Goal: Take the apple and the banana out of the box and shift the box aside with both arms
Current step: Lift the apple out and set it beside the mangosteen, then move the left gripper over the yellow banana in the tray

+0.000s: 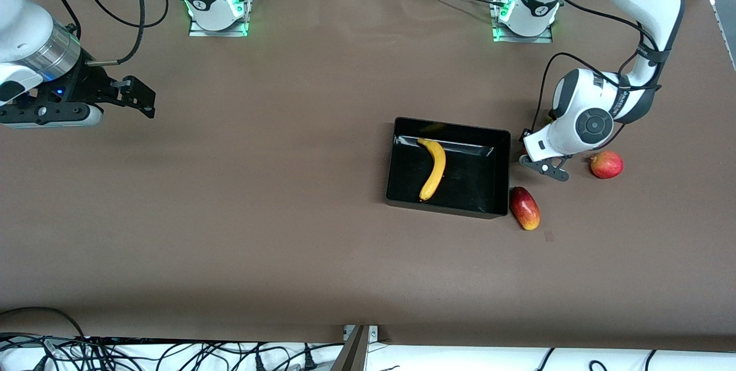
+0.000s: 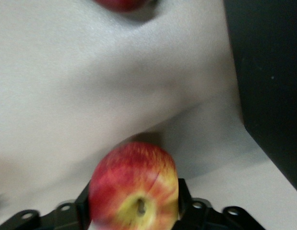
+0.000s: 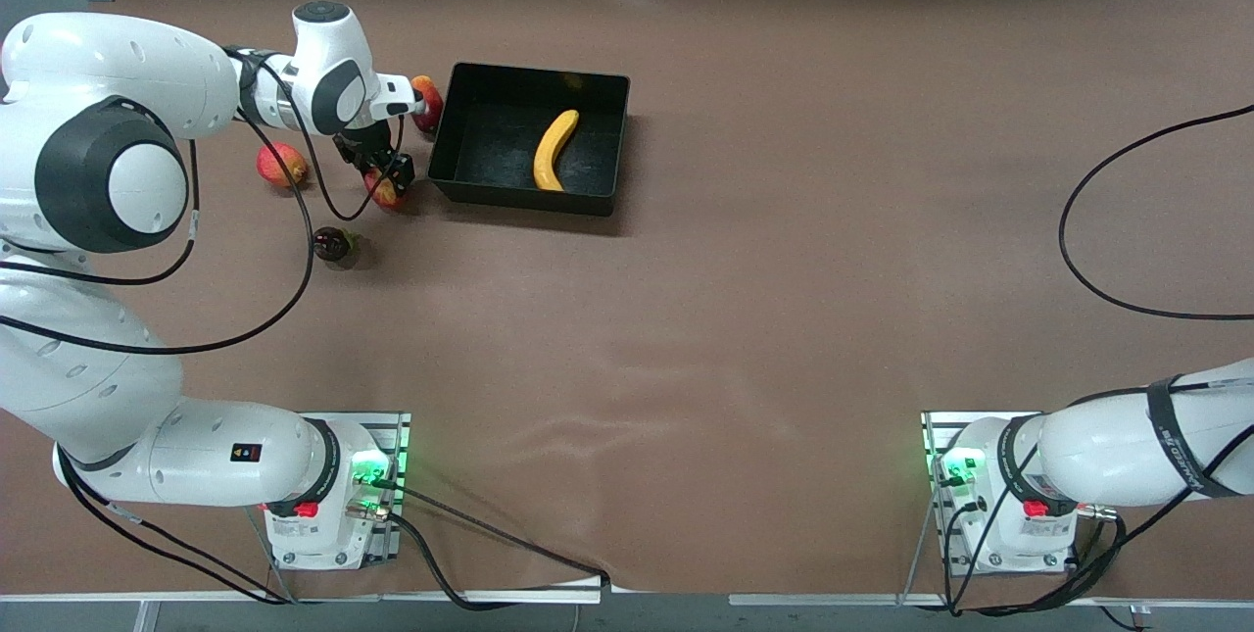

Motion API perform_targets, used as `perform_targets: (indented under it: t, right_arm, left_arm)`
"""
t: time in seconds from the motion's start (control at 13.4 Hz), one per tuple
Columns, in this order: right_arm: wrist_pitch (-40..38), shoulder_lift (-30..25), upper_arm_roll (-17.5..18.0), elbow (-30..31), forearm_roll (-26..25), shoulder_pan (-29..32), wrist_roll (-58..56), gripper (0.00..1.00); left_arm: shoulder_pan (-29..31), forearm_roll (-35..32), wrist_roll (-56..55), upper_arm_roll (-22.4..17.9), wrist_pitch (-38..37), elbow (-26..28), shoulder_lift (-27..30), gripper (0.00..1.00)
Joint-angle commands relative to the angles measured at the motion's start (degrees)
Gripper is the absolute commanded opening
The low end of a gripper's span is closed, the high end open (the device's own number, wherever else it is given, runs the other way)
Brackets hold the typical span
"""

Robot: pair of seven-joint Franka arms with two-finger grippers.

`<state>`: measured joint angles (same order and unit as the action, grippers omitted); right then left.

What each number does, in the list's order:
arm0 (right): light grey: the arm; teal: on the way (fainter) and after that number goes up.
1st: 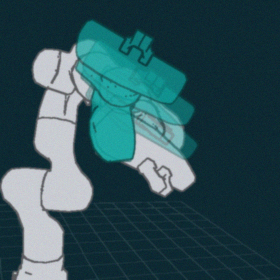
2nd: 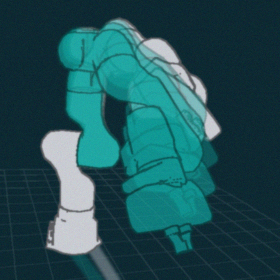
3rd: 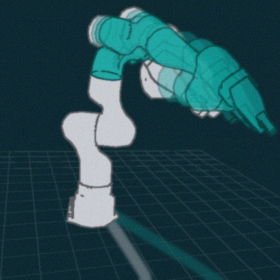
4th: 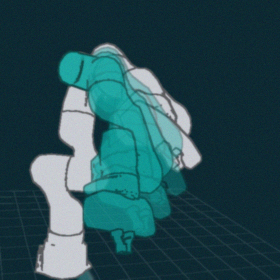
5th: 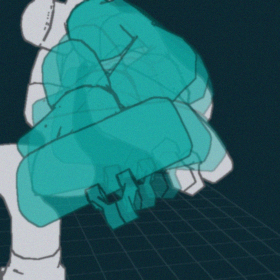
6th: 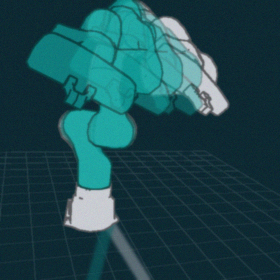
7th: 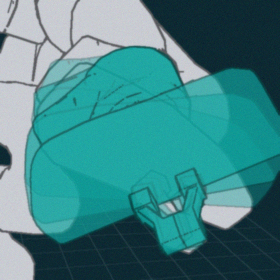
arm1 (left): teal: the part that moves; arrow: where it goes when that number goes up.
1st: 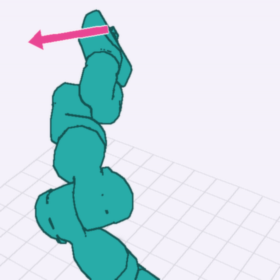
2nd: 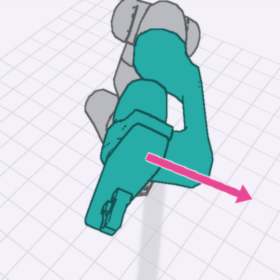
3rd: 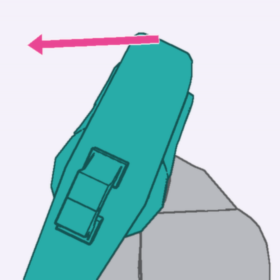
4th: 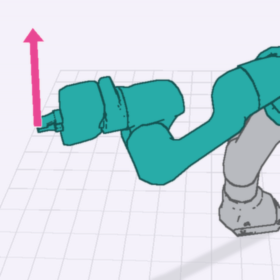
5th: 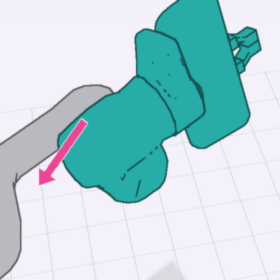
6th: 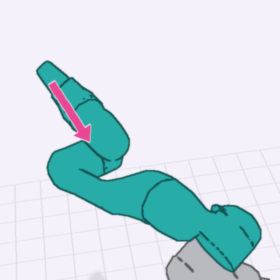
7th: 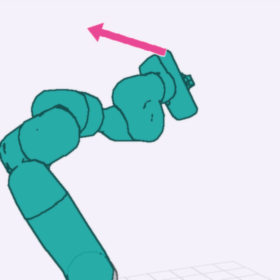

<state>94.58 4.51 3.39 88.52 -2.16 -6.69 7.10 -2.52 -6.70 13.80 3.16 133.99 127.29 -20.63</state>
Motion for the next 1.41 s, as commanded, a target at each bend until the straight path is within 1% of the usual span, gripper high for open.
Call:
perform_targets:
  t: [0.0, 0.07, 0.15, 0.22, 0.3, 0.37, 0.45, 0.52, 0.6, 0.67, 0.74, 0.82, 0.97, 1.04, 1.12, 1.34]
  right_arm:
    - [-0.54, -0.12, 0.22, -0.46, -0.3, 0.27, 0.1, 1.0]
    - [-0.54, -0.12, 0.22, -0.46, -0.3, 0.27, 0.1, 1.0]
    - [-0.54, -0.12, 0.22, -0.46, -0.3, 0.27, 0.1, 1.0]
    - [-0.54, -0.12, 0.22, -0.46, -0.3, 0.27, 0.1, 1.0]
    - [-0.54, -0.12, 0.22, -0.46, -0.3, 0.27, 0.1, 1.0]
    - [-0.54, -0.12, 0.22, -0.46, -0.3, 0.27, 0.1, 1.0]
    - [-0.54, -0.12, 0.22, -0.46, -0.3, 0.36, 0.1, 1.0]
    - [-0.54, -0.12, 0.22, -0.46, -0.3, 0.27, 0.1, 1.0]
    - [-0.54, -0.12, 0.22, -0.46, -0.3, 0.27, 0.1, 1.0]
    - [-0.54, -0.12, 0.22, -0.46, -0.3, 0.36, 0.1, 1.0]
    - [-0.54, -0.12, 0.22, -0.46, -0.3, 0.36, 0.1, 1.0]
    - [-0.54, -0.12, 0.22, -0.46, -0.3, 0.36, 0.1, 1.0]
    - [-0.54, -0.12, 0.22, -0.46, -0.3, 0.36, 0.1, 1.0]
    - [-0.54, -0.12, 0.22, -0.46, -0.3, 0.36, 0.1, 1.0]
    - [-0.54, -0.12, 0.22, -0.46, -0.3, 0.36, 0.1, 1.0]
    - [-0.62, -0.12, 0.22, -0.46, -0.3, 0.36, 0.1, 1.0]
  left_arm:
    - [-0.03, -0.69, 1.58, 0.01, 0.13, 0.42, 2.35, 1.0]
    - [-0.11, -0.69, 1.5, 0.1, -0.91, -0.19, 3.83, 1.0]
    - [-0.64, -0.51, 1.06, 0.62, -3.71, -2.29, 5.76, 1.0]
    - [-0.73, 0.27, 0.19, 2.02, -8.96, -6.23, 7.08, 1.0]
    - [-0.73, 0.37, -1.39, 3.33, -15.62, -12.44, 6.58, 1.0]
    - [-1.17, 1.59, -4.45, 4.39, -21.52, -17.38, 5.44, 1.0]
    - [-1.34, 5.08, -7.87, 5.88, -24.45, -20.56, 4.3, 1.0]
    - [-1.52, 7.99, -11.56, 7.99, -24.74, -21.81, 2.98, 1.0]
    - [-2.57, 9.41, -16.82, 10.01, -23.7, -22.87, 1.4, 1.0]
    - [-4.84, 9.42, -21.48, 11.07, -21.95, -24.7, -1.4, 1.0]
    - [-7.65, 9.42, -24.32, 11.17, -19.49, -26.29, -4.13, 1.0]
    - [-9.5, 9.07, -26.43, 11.08, -16.6, -26.39, -5.98, 1.0]
    - [-10.83, 9.16, -29.34, 11.34, -11.23, -25.69, -10.2, 1.0]
    - [-12.58, 9.16, -30.49, 11.35, -9.21, -25.6, -11.7, 1.0]
    - [-13.64, 8.98, -32.85, 11.35, -7.45, -25.51, -12.49, 1.0]
    - [-14.18, 8.54, -33.31, 11.17, -1.65, -23.33, -15.31, 1.0]
